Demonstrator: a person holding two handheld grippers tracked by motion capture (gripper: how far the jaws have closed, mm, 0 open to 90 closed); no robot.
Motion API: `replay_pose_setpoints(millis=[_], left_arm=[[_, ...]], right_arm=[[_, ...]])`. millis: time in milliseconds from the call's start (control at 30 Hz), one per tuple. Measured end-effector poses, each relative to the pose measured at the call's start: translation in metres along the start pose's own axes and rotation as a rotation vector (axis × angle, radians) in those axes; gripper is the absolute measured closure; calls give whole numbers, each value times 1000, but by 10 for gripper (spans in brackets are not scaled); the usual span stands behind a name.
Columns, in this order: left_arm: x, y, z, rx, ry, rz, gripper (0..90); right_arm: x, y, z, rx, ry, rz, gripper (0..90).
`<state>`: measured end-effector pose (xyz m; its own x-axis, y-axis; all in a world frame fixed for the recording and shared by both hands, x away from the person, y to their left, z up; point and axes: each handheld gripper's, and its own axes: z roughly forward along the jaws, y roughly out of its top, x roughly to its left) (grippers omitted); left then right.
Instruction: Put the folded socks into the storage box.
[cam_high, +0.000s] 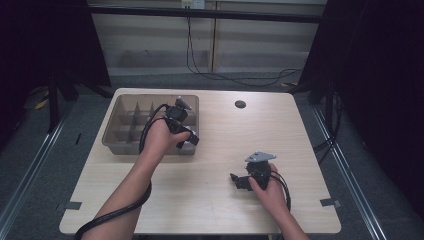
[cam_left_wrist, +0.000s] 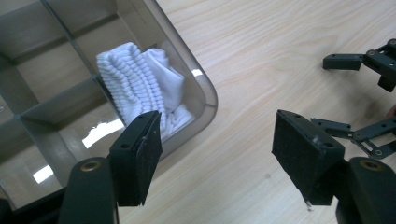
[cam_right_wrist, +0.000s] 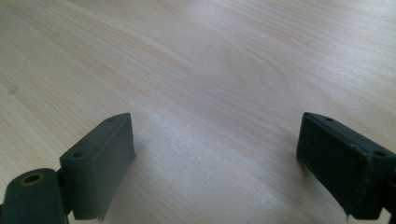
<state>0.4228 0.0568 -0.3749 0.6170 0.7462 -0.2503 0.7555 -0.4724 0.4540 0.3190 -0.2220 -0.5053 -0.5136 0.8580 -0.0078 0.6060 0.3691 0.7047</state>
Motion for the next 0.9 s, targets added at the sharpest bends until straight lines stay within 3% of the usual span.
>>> replay_pose_setpoints(millis=[900], left_arm=[[-31, -17, 17, -4, -62, 44, 309]], right_arm=[[0, 0, 0, 0, 0, 1, 108]])
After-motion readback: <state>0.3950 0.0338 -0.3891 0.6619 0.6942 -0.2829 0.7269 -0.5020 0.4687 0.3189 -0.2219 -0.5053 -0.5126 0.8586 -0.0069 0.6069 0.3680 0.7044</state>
